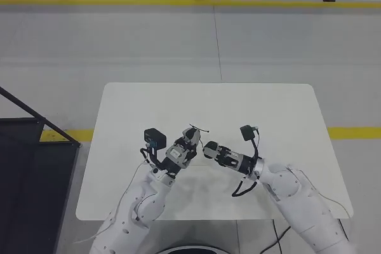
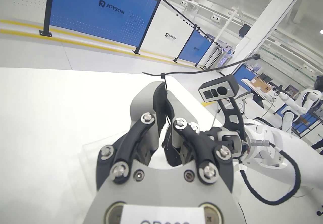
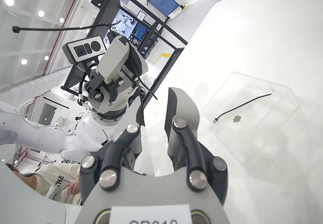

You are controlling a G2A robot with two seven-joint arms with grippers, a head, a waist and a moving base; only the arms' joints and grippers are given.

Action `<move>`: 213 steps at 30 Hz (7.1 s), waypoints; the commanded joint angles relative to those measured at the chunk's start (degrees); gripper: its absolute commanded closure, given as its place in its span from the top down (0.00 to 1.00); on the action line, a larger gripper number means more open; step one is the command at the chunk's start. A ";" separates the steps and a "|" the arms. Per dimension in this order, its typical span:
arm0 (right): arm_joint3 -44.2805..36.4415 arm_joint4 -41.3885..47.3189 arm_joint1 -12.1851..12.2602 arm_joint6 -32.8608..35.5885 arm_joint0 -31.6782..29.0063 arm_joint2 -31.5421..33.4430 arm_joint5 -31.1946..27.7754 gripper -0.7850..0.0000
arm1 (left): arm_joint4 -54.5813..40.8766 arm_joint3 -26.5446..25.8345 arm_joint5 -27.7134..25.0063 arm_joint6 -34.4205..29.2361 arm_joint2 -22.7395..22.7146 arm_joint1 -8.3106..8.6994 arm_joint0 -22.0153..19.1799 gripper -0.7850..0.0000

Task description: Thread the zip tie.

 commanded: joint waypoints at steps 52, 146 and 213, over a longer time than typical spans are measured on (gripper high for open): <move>-2.42 -2.72 -1.37 -1.30 -1.93 2.34 1.08 0.00 | 0.01 1.46 -0.20 -0.06 0.66 -0.53 -0.85 0.00; 4.28 23.62 -0.67 35.23 2.37 5.57 0.62 0.00 | -33.36 -1.40 -13.36 -15.73 -12.32 1.50 4.52 1.00; -22.82 -80.44 -2.98 -41.92 -21.67 6.32 37.28 0.00 | -59.77 -4.13 -3.13 -39.82 -9.84 3.04 2.80 1.00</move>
